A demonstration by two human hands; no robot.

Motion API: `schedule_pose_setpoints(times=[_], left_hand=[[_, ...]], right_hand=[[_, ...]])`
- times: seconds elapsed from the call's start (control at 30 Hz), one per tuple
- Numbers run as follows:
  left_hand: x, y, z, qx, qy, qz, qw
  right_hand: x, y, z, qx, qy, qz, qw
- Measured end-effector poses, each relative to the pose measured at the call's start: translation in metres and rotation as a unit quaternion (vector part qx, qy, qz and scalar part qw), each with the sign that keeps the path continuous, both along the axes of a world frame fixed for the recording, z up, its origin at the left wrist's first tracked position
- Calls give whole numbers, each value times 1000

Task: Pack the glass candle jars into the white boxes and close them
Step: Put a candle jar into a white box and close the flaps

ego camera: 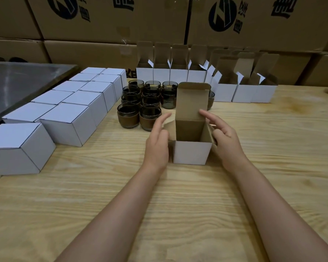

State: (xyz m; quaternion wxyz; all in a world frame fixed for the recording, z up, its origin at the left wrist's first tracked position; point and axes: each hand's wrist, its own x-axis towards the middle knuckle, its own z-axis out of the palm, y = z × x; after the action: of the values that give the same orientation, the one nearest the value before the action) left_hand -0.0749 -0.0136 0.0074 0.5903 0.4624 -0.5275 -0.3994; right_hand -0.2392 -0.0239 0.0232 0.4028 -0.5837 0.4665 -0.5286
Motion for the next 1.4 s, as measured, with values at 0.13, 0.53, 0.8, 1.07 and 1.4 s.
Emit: schedule_pose_setpoints(times=[0.13, 0.53, 0.8, 1.07, 1.4], left_hand=[[0, 1, -1, 19, 24, -12, 999], [4, 12, 3, -8, -82, -80, 993], [2, 9, 2, -11, -102, -60, 993], [1, 5, 0, -23, -139, -64, 988], [1, -2, -6, -13, -141, -56, 988]], right_hand=[[-1, -2, 3, 14, -27, 35, 999], [-6, 1, 20, 38, 94, 53, 993], [34, -23, 81, -136, 426, -55, 893], [113, -73, 74, -13, 640, 89, 763], [123, -81, 67, 17, 611, 115, 783]])
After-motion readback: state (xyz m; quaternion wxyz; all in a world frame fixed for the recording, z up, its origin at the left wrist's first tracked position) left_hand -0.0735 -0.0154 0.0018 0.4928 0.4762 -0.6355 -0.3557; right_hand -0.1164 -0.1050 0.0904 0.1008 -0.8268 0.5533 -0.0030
